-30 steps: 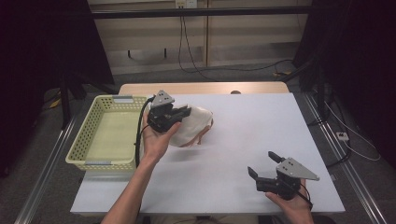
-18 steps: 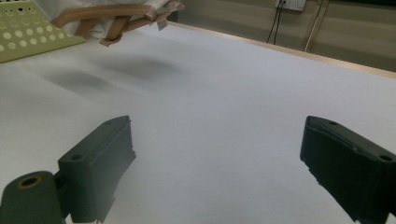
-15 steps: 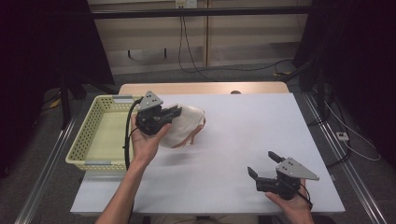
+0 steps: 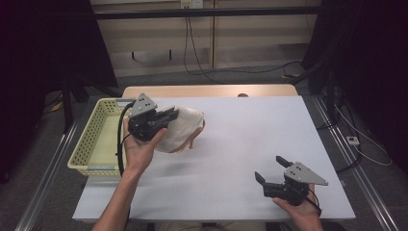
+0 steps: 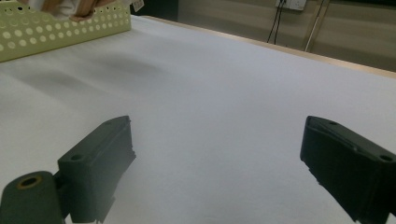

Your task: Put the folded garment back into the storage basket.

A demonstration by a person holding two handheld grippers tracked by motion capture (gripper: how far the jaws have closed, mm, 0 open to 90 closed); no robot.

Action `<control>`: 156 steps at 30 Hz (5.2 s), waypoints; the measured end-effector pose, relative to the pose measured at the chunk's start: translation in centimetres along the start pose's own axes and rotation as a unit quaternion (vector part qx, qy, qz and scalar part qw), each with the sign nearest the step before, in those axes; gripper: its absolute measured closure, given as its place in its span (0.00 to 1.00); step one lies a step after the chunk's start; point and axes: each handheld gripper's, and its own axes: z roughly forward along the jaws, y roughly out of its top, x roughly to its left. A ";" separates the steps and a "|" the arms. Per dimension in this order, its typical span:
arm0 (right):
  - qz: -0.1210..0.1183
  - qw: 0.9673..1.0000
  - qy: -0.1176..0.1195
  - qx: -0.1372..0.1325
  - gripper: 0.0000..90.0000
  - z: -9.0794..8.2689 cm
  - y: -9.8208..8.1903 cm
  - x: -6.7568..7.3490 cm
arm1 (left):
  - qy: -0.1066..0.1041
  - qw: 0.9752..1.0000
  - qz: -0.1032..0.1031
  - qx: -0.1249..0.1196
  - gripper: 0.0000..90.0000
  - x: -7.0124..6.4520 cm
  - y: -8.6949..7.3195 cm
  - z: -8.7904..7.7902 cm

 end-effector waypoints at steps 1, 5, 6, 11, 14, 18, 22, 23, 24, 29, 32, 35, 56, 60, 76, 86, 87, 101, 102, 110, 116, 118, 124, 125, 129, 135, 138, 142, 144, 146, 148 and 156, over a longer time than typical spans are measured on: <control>0.000 1.000 0.001 0.000 0.11 0.0 0.0 0.0 | 0.004 1.000 0.001 -0.004 0.97 0.0 0.1 -0.3; 0.000 1.000 0.002 0.000 0.11 0.1 0.0 0.0 | 0.012 1.000 0.003 -0.010 0.97 0.3 0.3 -1.1; 0.000 1.000 0.002 0.000 0.11 0.1 0.0 0.0 | 0.012 1.000 0.003 -0.010 0.97 0.3 0.3 -1.1; 0.001 1.000 0.000 0.000 0.11 0.1 0.0 -0.1 | 0.020 1.000 0.003 -0.013 0.97 0.8 0.5 -2.1; 0.000 1.000 0.001 0.000 0.11 0.0 0.0 0.0 | 0.023 1.000 0.004 -0.015 0.96 0.8 0.5 -2.4; 0.000 1.000 0.000 0.000 0.11 0.0 0.0 0.0 | 0.026 0.999 0.003 -0.020 0.97 1.0 0.6 -3.2; 0.000 1.000 0.000 0.000 0.11 0.1 0.0 0.0 | 0.026 0.999 -0.003 -0.028 0.97 1.4 0.7 -3.9; -0.001 1.000 0.001 0.000 0.11 0.1 0.0 0.0 | 0.029 0.999 0.000 -0.029 0.96 1.4 0.7 -4.3; -0.001 1.000 0.001 0.000 0.11 0.1 0.0 0.0 | 0.029 0.999 0.000 -0.029 0.96 1.4 0.7 -4.3; 0.001 1.000 0.001 0.000 0.11 0.0 0.0 0.0 | 0.038 0.999 0.003 -0.034 0.96 1.6 0.8 -5.1; 0.001 1.000 0.001 0.000 0.11 0.0 0.0 0.0 | 0.043 0.998 0.001 -0.035 0.96 1.8 0.7 -5.5; 0.002 1.000 0.001 0.000 0.11 0.0 0.0 -0.1 | 0.045 0.998 0.000 -0.034 0.97 1.8 0.5 -5.8; -0.002 1.000 -0.003 -0.001 0.11 -0.4 0.0 0.3 | 0.082 0.995 -0.010 -0.061 0.96 3.6 0.4 -10.9; -0.002 1.000 -0.002 -0.002 0.11 -0.5 0.0 0.3 | 0.090 0.994 -0.011 -0.062 0.97 3.9 0.2 -11.8; 0.000 1.000 0.000 -0.001 0.11 -0.5 0.0 0.2 | 0.114 0.992 -0.036 -0.051 0.96 6.5 -1.1 -13.3; 0.000 1.000 -0.001 -0.001 0.11 -0.6 -0.1 0.2 | 0.113 0.992 -0.044 -0.016 0.96 7.7 -1.8 -12.6; 0.000 1.000 -0.001 0.000 0.11 -0.6 -0.1 0.2 | 0.112 0.992 -0.046 -0.016 0.96 7.8 -1.9 -12.5; 0.001 1.000 -0.004 0.003 0.11 -0.7 -0.1 0.2 | 0.124 0.989 -0.076 0.013 0.96 10.5 -4.2 -11.5; 0.001 1.000 -0.004 0.003 0.11 -0.7 -0.1 0.2 | 0.125 0.989 -0.079 0.014 0.96 10.6 -4.4 -11.3; 0.000 1.000 -0.003 0.004 0.11 -0.7 -0.1 0.2 | 0.131 0.988 -0.079 0.032 0.96 10.8 -4.8 -10.5; 0.001 1.000 -0.003 0.004 0.11 -0.7 -0.1 0.2 | 0.138 0.986 -0.077 0.044 0.96 10.9 -5.2 -9.8; -0.001 1.000 -0.003 0.004 0.11 -0.6 -0.1 0.2 | 0.134 0.987 -0.077 0.044 0.96 11.1 -5.6 -9.5; 0.000 1.000 -0.005 0.006 0.11 -0.6 -0.1 0.2 | 0.133 0.985 -0.085 0.067 0.96 11.8 -6.7 -8.3; 0.001 1.000 -0.004 0.007 0.11 -0.6 -0.1 0.2 | 0.131 0.985 -0.087 0.067 0.96 11.9 -6.8 -8.2; 0.000 1.000 -0.004 0.007 0.11 -0.6 -0.1 0.2 | 0.126 0.985 -0.091 0.072 0.96 12.2 -7.4 -7.7; 0.000 1.000 -0.004 0.007 0.11 -0.6 -0.1 0.2 | 0.103 0.987 -0.105 0.067 0.96 12.7 -8.2 -7.0; -0.001 1.000 -0.002 0.007 0.11 -0.6 -0.2 0.2 | 0.096 0.986 -0.111 0.075 0.96 12.9 -8.8 -6.5; -0.001 1.000 -0.003 0.008 0.11 -0.5 -0.2 0.2 | 0.098 0.984 -0.115 0.097 0.96 13.2 -9.4 -5.9; -0.001 1.000 -0.003 0.008 0.11 -0.5 -0.2 0.2 | 0.105 0.982 -0.111 0.110 0.96 13.2 -9.7 -5.6; -0.002 1.000 -0.003 0.008 0.11 -0.5 -0.2 0.2 | 0.111 0.981 -0.108 0.120 0.96 13.2 -9.9 -5.4; -0.002 1.000 -0.003 0.008 0.11 -0.5 -0.2 0.2 | 0.115 0.979 -0.110 0.127 0.96 13.2 -9.9 -5.2; -0.002 1.000 -0.002 0.011 0.11 -0.5 -0.2 0.3 | 0.104 0.982 -0.099 0.125 0.96 13.1 -9.8 -4.7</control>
